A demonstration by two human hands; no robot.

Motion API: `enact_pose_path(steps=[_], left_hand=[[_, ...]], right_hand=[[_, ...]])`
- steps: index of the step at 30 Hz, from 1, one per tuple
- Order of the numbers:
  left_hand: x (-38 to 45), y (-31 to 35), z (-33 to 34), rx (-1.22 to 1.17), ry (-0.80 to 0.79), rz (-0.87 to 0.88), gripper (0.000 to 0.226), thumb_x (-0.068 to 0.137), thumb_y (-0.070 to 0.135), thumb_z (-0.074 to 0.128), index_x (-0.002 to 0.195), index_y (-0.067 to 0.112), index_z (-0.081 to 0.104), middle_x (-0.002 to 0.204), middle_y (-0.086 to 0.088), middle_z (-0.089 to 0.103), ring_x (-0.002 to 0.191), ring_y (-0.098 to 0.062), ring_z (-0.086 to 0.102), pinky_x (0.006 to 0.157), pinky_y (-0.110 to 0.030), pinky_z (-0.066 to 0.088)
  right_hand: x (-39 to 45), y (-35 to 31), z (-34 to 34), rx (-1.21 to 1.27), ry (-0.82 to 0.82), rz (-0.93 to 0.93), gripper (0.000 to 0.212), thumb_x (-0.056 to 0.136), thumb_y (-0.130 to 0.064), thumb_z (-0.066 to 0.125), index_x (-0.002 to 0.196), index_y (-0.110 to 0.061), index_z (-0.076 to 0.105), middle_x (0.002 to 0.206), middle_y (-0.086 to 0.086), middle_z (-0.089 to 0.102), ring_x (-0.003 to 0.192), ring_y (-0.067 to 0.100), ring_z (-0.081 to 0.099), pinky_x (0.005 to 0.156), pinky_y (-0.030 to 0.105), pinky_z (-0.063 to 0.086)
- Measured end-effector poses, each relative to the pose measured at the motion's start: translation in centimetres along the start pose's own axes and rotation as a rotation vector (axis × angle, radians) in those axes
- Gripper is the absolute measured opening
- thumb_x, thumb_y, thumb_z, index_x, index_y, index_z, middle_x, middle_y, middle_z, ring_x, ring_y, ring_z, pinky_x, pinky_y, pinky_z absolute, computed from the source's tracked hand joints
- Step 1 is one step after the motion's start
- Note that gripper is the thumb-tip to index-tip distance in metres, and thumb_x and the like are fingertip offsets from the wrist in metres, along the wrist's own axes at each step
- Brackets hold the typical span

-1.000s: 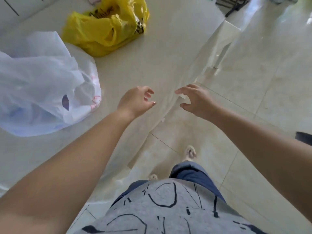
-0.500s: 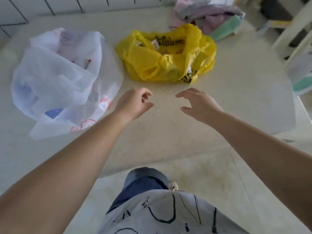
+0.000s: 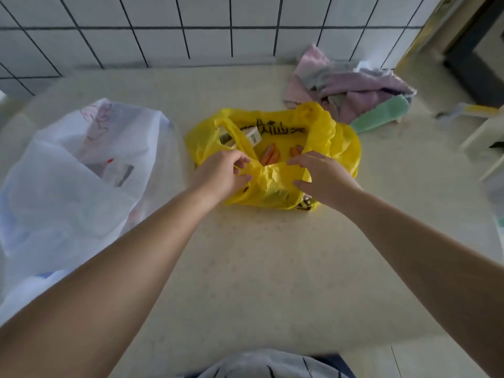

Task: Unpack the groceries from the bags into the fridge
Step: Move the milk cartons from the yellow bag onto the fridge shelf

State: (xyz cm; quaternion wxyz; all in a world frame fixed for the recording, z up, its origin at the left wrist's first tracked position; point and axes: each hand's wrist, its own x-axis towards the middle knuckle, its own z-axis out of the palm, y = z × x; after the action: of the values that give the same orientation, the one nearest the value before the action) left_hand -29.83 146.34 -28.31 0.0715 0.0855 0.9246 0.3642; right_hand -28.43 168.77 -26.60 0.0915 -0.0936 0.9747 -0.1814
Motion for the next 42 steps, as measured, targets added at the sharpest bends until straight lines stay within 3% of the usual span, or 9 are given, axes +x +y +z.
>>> enact_pose_path(steps=[11, 16, 19, 24, 28, 32, 35, 38, 42], left_hand=[[8.8, 0.3, -0.3, 0.181, 0.087, -0.046, 0.037, 0.08, 0.023, 0.072, 0.116, 0.018, 0.064, 0.116, -0.003, 0.065, 0.108, -0.021, 0.061, 0.089, -0.038, 0.049], [12.0, 0.0, -0.3, 0.652, -0.197, 0.077, 0.052, 0.087, 0.028, 0.062, 0.136, 0.028, 0.047, 0.14, -0.005, 0.049, 0.129, -0.026, 0.046, 0.101, -0.037, 0.039], [12.8, -1.2, -1.1, 0.848, -0.28, 0.097, 0.053, 0.086, 0.034, 0.062, 0.136, 0.033, 0.046, 0.134, 0.0, 0.053, 0.128, -0.022, 0.046, 0.101, -0.035, 0.031], [12.5, -2.7, -2.4, 0.807, -0.245, 0.108, 0.038, 0.088, 0.034, 0.058, 0.126, 0.033, 0.057, 0.118, 0.002, 0.061, 0.118, -0.023, 0.052, 0.094, -0.033, 0.037], [11.9, -4.6, -4.1, 0.748, -0.181, 0.157, 0.025, 0.087, 0.021, 0.058, 0.11, 0.025, 0.068, 0.1, -0.005, 0.064, 0.1, -0.031, 0.06, 0.081, -0.036, 0.045], [11.4, -5.6, -6.2, 0.906, -0.394, -0.034, 0.023, 0.088, 0.016, 0.053, 0.103, 0.027, 0.066, 0.105, -0.005, 0.062, 0.099, -0.03, 0.06, 0.074, -0.031, 0.043], [10.8, -5.6, -6.7, 0.962, -0.547, -0.134, 0.021, 0.086, 0.012, 0.05, 0.093, 0.026, 0.065, 0.088, -0.004, 0.057, 0.082, -0.025, 0.055, 0.065, -0.029, 0.035], [10.8, -5.4, -6.7, 0.928, -0.527, -0.152, 0.028, 0.087, 0.011, 0.048, 0.103, 0.029, 0.064, 0.096, -0.001, 0.061, 0.089, -0.024, 0.057, 0.07, -0.03, 0.036], [12.1, -5.5, -5.7, 0.803, -0.312, -0.078, 0.042, 0.085, 0.007, 0.046, 0.119, 0.028, 0.06, 0.118, -0.002, 0.062, 0.108, -0.026, 0.057, 0.088, -0.036, 0.044]], right_hand=[[11.4, 2.6, -1.3, 0.02, -0.053, -0.134, 0.046, 0.086, -0.024, 0.063, 0.13, -0.029, 0.052, 0.134, 0.001, 0.05, 0.121, 0.022, 0.05, 0.092, 0.037, 0.046], [15.4, 2.0, 0.4, 0.013, -0.123, -0.224, 0.05, 0.083, -0.018, 0.065, 0.13, -0.027, 0.052, 0.135, 0.002, 0.05, 0.124, 0.022, 0.048, 0.095, 0.034, 0.043], [16.7, 0.9, 1.4, 0.027, -0.161, -0.263, 0.047, 0.083, -0.015, 0.062, 0.127, -0.028, 0.054, 0.13, 0.002, 0.051, 0.12, 0.022, 0.05, 0.094, 0.037, 0.045], [17.9, -0.5, 3.4, 0.015, -0.131, -0.273, 0.041, 0.084, -0.026, 0.064, 0.125, -0.027, 0.054, 0.124, 0.0, 0.052, 0.113, 0.022, 0.054, 0.087, 0.036, 0.047], [18.7, -0.5, 4.2, -0.063, -0.126, -0.295, 0.05, 0.084, -0.029, 0.066, 0.13, -0.027, 0.05, 0.128, 0.0, 0.05, 0.124, 0.022, 0.044, 0.101, 0.037, 0.04], [19.0, -0.8, 4.3, -0.15, -0.203, -0.312, 0.054, 0.085, -0.029, 0.065, 0.135, -0.029, 0.045, 0.135, 0.001, 0.046, 0.129, 0.025, 0.038, 0.105, 0.042, 0.038], [19.2, -1.1, 4.1, -0.203, -0.24, -0.313, 0.054, 0.085, -0.028, 0.064, 0.135, -0.03, 0.044, 0.135, 0.004, 0.044, 0.128, 0.028, 0.039, 0.104, 0.044, 0.04], [19.5, -1.4, 4.0, -0.249, -0.244, -0.312, 0.055, 0.085, -0.026, 0.064, 0.136, -0.029, 0.042, 0.135, 0.004, 0.044, 0.128, 0.028, 0.039, 0.102, 0.045, 0.042], [19.8, -1.5, 4.3, -0.292, -0.281, -0.368, 0.056, 0.085, -0.022, 0.061, 0.137, -0.028, 0.04, 0.134, 0.003, 0.044, 0.128, 0.026, 0.038, 0.103, 0.046, 0.04]])
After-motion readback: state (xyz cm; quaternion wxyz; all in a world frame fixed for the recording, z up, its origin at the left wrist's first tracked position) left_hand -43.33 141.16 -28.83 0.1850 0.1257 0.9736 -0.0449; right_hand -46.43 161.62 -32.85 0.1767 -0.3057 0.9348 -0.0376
